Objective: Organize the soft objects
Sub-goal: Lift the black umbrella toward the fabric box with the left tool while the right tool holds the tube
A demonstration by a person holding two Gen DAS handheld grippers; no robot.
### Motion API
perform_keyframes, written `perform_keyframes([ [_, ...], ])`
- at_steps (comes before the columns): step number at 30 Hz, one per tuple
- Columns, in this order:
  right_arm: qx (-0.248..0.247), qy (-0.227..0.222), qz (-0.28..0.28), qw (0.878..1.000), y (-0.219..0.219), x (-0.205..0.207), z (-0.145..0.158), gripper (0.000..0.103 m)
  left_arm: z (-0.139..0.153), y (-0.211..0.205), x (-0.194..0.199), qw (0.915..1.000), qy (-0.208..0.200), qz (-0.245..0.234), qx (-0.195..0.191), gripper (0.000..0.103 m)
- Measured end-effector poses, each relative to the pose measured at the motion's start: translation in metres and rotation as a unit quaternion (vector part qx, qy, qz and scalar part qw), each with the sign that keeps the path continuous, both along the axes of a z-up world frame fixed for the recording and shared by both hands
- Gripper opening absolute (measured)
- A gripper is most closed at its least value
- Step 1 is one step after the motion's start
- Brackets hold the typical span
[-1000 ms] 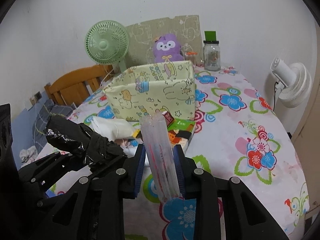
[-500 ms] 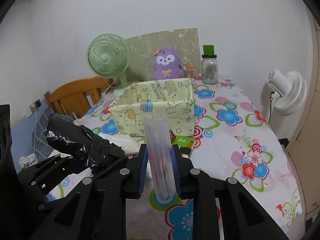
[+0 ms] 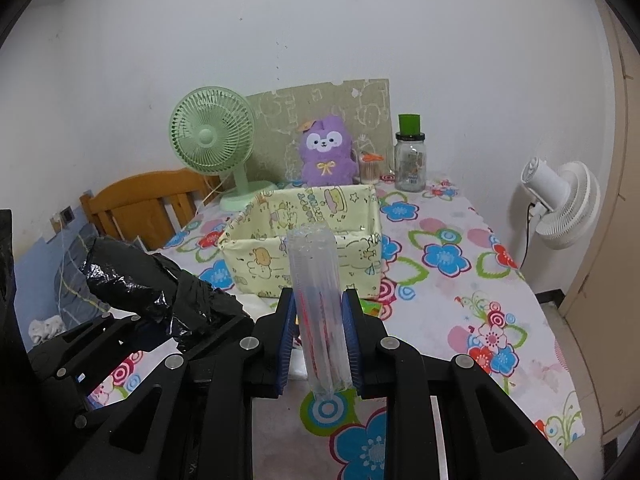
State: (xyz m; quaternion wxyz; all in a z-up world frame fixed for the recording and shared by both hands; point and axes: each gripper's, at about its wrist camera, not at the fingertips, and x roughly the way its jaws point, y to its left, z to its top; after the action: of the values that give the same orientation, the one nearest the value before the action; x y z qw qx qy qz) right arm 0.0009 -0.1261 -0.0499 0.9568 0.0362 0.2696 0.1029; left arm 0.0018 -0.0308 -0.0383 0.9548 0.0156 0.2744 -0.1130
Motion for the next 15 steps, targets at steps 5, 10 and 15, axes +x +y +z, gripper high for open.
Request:
perform_keyframes([
  [5,-0.004,-0.008,0.001,1.0,0.002,0.002,0.006,0.027,0.005,0.002,0.003,1.0,-0.003,0.003,-0.003,0.037],
  [10,-0.002,-0.013,0.003,1.0,0.005,0.004,0.013,0.027,0.012,0.003,0.005,0.9999,-0.011,0.007,0.001,0.037],
  [15,-0.004,-0.022,-0.001,1.0,0.009,0.008,0.018,0.027,0.017,0.006,0.008,0.9997,-0.018,0.013,0.005,0.037],
])
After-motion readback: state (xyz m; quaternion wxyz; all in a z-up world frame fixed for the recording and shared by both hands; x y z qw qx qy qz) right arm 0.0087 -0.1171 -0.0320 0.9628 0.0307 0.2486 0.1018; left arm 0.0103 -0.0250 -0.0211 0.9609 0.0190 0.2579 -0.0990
